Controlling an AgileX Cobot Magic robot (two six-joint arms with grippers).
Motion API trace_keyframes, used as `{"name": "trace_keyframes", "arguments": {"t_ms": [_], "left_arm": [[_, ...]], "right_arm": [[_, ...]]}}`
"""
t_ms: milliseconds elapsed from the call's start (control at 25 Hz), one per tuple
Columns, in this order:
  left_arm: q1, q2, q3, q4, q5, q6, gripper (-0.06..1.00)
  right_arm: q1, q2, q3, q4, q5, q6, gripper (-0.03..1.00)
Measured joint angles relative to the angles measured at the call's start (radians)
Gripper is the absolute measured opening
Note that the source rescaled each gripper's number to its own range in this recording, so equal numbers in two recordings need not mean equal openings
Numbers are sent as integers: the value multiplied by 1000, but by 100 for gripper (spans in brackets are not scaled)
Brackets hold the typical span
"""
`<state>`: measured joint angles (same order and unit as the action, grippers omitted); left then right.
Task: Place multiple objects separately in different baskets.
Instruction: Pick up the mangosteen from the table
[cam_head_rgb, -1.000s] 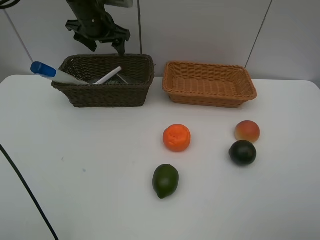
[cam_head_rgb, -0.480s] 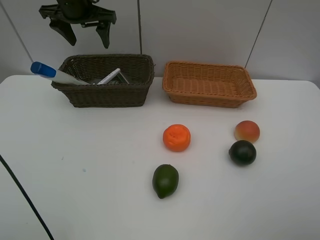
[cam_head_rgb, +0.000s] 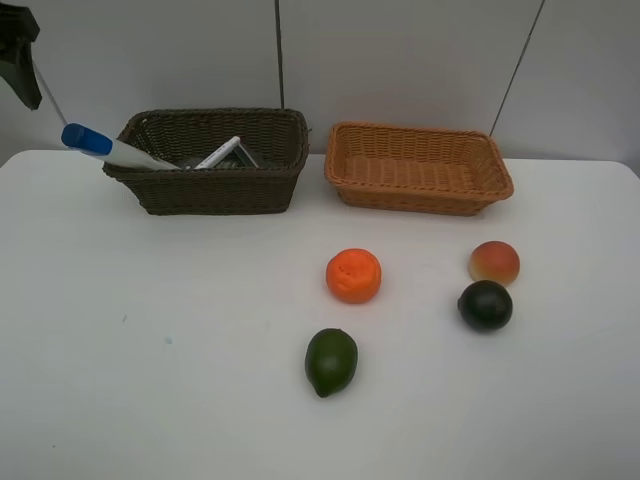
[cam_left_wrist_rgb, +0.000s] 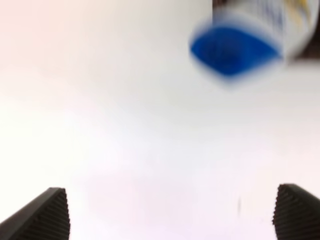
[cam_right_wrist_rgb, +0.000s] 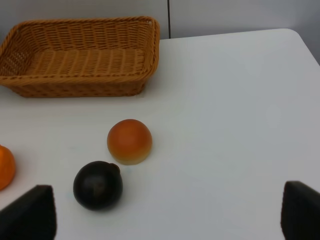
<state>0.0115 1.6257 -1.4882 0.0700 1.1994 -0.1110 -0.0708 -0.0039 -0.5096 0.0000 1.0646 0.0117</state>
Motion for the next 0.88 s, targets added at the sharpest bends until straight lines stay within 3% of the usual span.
{"name": "trace_keyframes", "arguments": {"t_ms": [200, 440, 680, 880], "left_arm": [[-34, -270, 300, -28, -1, 17, 100], [-79, -643, 632, -134, -18, 68, 100], [-80, -1051, 848, -170, -110, 105, 100], [-80, -1323, 944, -173, -137, 111, 100]], "right_arm": [[0, 0, 0, 0, 0, 0, 99], [0, 0, 0, 0, 0, 0, 99], [0, 0, 0, 0, 0, 0, 99], [0, 0, 0, 0, 0, 0, 99]]}}
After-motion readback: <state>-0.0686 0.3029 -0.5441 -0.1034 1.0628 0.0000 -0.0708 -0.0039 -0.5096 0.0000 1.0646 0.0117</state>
